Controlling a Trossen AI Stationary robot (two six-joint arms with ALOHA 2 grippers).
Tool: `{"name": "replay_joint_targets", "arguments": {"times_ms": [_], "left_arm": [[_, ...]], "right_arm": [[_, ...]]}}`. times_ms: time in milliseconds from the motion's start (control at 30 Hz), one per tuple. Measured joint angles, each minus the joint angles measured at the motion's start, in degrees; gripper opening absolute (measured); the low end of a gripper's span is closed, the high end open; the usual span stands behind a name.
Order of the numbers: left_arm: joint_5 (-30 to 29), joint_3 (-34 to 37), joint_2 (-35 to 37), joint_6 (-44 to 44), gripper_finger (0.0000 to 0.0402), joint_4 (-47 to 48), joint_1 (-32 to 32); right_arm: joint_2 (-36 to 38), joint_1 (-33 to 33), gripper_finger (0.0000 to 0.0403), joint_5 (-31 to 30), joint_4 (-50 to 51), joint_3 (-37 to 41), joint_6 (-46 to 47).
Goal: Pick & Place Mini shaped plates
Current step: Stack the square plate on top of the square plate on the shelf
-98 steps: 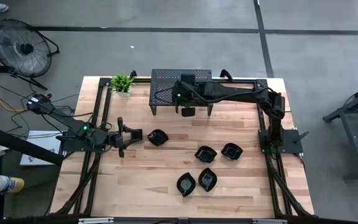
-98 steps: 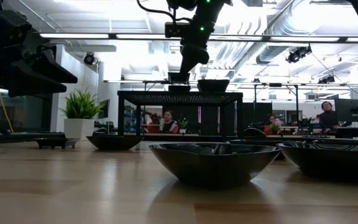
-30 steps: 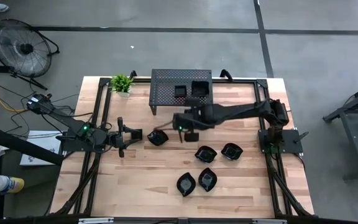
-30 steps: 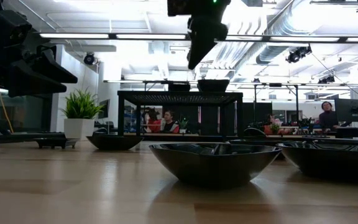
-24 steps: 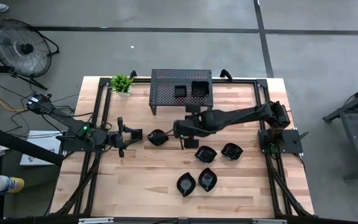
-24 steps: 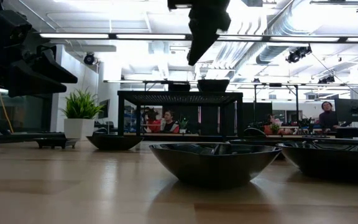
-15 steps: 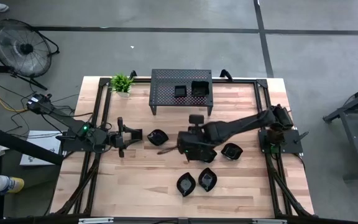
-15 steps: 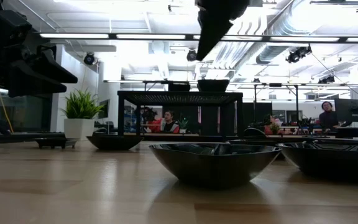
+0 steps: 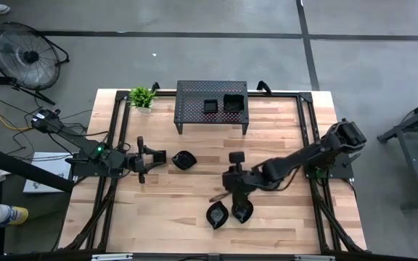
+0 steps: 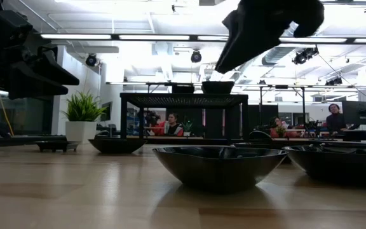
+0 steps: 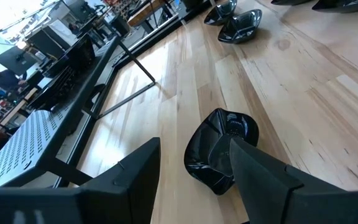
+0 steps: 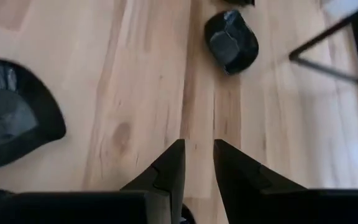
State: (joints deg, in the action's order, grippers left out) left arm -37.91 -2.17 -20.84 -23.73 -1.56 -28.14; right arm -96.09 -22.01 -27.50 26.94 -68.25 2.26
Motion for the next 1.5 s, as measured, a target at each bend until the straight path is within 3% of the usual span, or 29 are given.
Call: {"name": "replay_joint_targets", "arguments": {"times_ms": [233,700,900,1000,1233,1433,1500], "left_arm": [[0.0,0.0,0.0,-0.02,0.0188,0.02,0.0],[-0.08,0.0,0.0,-0.73,0.0188,-0.01,0.0],[-3.63,-0.84,0.03,-25.65,0.0188,0.17,0.0],[-3.56,-0.85,0.0,-30.16,0.0188,0.87,0.0],[-1.66,-0.87,0.02,-29.15,0.0188,0.02,0.0],[7.42,-0.87,0.02,-19.58,0.0188,-0.37,0.0],[7.28,-0.88,0.0,-15.44,0.0188,-1.98,0.0]], "right_arm": [[0.0,-2.63,0.0081,-9.83,-3.88,-0.02,-5.27],[0.0,-0.78,0.0196,-9.2,-8.12,-0.02,-4.69],[0.0,-0.09,0.0198,-8.73,-8.68,-0.02,-2.03],[0.0,-0.12,0.0198,-7.44,-8.64,-0.02,-0.9],[0.0,-0.14,0.0198,-4.66,-8.58,-0.02,-0.78],[-0.02,-0.14,0.0195,-4.64,-8.57,-0.02,-0.78],[-0.02,-0.14,0.0195,-4.64,-8.57,-0.02,-0.78]]}}
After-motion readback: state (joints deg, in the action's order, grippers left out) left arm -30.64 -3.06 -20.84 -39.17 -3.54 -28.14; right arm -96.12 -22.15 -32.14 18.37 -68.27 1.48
